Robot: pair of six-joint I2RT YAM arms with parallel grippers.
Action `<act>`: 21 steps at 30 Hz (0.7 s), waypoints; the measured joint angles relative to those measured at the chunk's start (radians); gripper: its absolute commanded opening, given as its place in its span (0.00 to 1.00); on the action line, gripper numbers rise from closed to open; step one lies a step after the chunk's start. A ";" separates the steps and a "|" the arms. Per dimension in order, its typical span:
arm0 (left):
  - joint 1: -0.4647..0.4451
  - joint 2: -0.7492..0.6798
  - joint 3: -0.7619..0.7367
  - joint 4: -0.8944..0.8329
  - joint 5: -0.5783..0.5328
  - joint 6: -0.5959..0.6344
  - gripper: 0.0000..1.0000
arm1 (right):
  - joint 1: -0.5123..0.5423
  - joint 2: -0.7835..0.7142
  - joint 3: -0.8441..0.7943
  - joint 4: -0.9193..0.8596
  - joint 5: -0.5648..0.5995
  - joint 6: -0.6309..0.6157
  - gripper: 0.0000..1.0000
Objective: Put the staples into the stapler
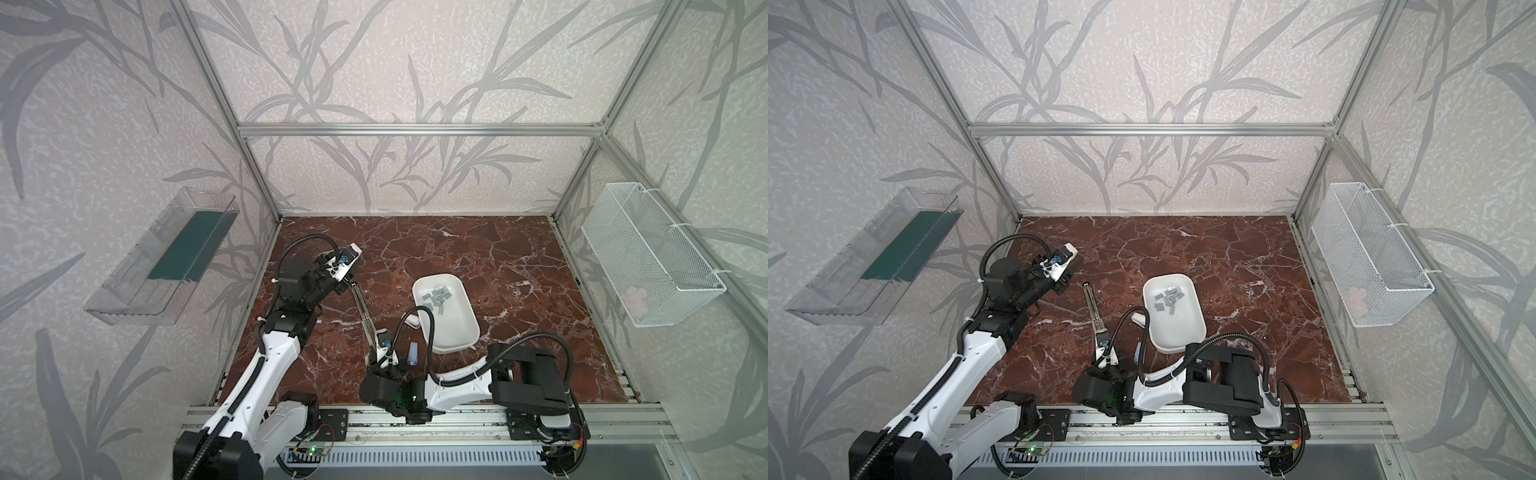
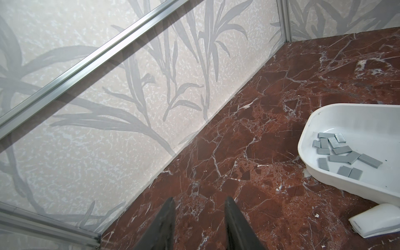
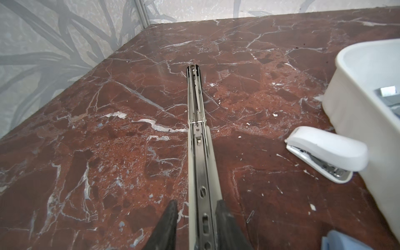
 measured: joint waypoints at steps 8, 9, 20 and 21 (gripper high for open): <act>-0.008 -0.011 -0.031 -0.016 0.151 0.114 0.36 | 0.001 -0.100 -0.074 0.001 -0.026 -0.039 0.49; -0.013 -0.013 -0.035 -0.028 0.177 0.142 0.35 | 0.001 -0.130 -0.087 -0.008 -0.025 -0.042 0.50; -0.209 -0.010 -0.055 -0.355 0.299 0.631 0.22 | -0.152 -0.407 -0.179 -0.260 -0.004 0.016 0.60; -0.218 -0.014 -0.061 -0.368 0.298 0.663 0.21 | -0.172 -0.419 -0.179 -0.299 -0.008 0.023 0.66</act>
